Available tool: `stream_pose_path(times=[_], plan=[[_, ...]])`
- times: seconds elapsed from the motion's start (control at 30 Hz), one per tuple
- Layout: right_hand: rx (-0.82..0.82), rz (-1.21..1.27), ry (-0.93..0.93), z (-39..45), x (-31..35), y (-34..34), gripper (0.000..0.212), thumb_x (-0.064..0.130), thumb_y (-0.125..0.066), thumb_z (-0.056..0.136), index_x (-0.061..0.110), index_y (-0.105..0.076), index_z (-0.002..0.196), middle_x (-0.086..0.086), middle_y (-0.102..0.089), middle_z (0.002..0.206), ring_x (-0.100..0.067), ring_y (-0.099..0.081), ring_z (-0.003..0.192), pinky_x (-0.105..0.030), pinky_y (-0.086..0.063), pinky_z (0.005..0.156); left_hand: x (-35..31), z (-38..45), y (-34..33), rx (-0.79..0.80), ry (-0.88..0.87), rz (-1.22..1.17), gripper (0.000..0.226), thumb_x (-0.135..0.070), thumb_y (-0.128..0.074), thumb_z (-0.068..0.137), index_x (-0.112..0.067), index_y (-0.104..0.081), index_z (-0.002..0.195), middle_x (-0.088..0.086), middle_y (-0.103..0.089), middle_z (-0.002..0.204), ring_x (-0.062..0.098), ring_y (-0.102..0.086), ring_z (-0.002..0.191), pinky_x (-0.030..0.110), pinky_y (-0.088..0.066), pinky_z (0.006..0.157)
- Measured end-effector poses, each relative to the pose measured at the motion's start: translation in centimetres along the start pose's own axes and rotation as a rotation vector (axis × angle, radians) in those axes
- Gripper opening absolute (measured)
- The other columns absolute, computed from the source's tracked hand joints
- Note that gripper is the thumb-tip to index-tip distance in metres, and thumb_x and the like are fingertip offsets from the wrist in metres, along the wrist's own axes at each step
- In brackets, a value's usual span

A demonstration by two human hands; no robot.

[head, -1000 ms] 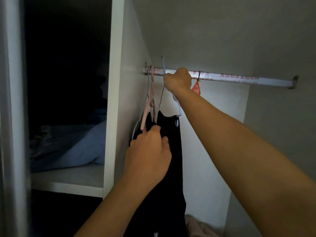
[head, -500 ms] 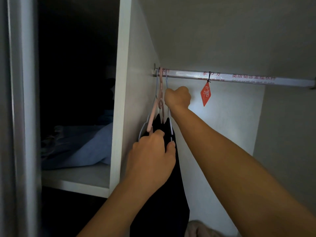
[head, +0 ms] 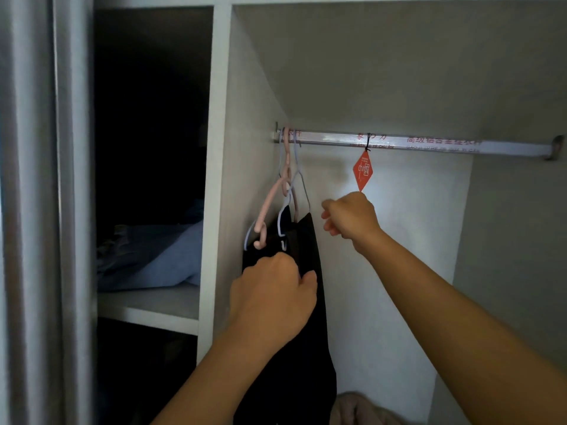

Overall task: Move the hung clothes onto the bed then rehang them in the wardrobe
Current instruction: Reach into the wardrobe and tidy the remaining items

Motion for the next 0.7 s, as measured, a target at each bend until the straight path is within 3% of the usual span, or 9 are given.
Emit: stream_pose_path(times=[0.1,0.2,0.3,0.47,0.6,0.7], plan=[[0.124,-0.120,-0.006,-2.8,-2.2,0.2,0.026,0.025,-0.064,0.088,0.001,-0.072,0.079,-0.007,-0.071,0.067,-0.017,-0.067,0.058,-0.027,-0.052,0.061,-0.3,-0.7,-1.0,0.060,-0.019,0.025,0.048,-0.045,-0.051,0.096,-0.017,-0.040,0.059,-0.006,-0.045,0.054,0.010,-0.047,0.048,0.027,-0.039,0.050],[0.235,-0.239,0.026,-6.1,-3.9,0.7,0.026,0.032,-0.068,0.087,0.007,-0.073,0.082,-0.005,-0.073,0.073,-0.019,-0.070,0.072,-0.031,-0.056,0.073,-0.3,-1.4,-2.0,0.126,-0.037,0.017,0.043,-0.046,-0.053,0.095,-0.013,-0.056,0.068,-0.003,-0.058,0.063,0.012,-0.056,0.056,0.027,-0.043,0.051],[0.304,-0.291,0.051,-9.9,-4.8,1.9,0.017,0.036,-0.071,0.085,0.019,-0.071,0.086,0.005,-0.070,0.083,-0.011,-0.065,0.081,-0.026,-0.053,0.074,-0.2,-2.4,-2.6,0.183,-0.060,-0.047,0.035,-0.048,-0.055,0.093,-0.017,-0.069,0.085,-0.003,-0.068,0.078,0.010,-0.063,0.067,0.034,-0.055,0.066],[0.357,-0.416,0.112,-16.1,-4.9,3.9,0.019,0.040,-0.072,0.085,0.026,-0.071,0.097,0.011,-0.068,0.091,-0.002,-0.063,0.085,-0.011,-0.044,0.067,-1.0,-4.6,-2.9,0.297,-0.125,-0.123,0.037,-0.056,-0.058,0.089,-0.029,-0.063,0.114,-0.013,-0.064,0.095,0.008,-0.061,0.086,0.032,-0.054,0.077],[0.338,-0.592,0.126,-21.3,-5.5,5.5,0.032,0.048,-0.067,0.086,0.033,-0.063,0.113,0.013,-0.063,0.105,-0.004,-0.060,0.095,-0.018,-0.047,0.076,-1.8,-7.4,-2.5,0.347,-0.188,-0.122,0.053,-0.061,-0.059,0.086,-0.034,-0.053,0.132,-0.008,-0.060,0.121,0.013,-0.060,0.105,0.029,-0.050,0.084],[0.327,-0.694,0.101,-25.9,-6.2,6.4,0.040,0.049,-0.065,0.087,0.034,-0.058,0.123,0.014,-0.061,0.115,-0.006,-0.059,0.102,-0.024,-0.050,0.085,-2.1,-10.3,-2.7,0.406,-0.248,-0.106,0.060,-0.063,-0.062,0.082,-0.038,-0.049,0.134,-0.012,-0.059,0.126,0.010,-0.059,0.107,0.028,-0.049,0.084]])
Point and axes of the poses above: each hand's wrist, its own z-axis towards the middle knuckle, its own y-axis out of the back of the hand, x = y × z, the point moved 7 cm from there along z, towards the middle knuckle
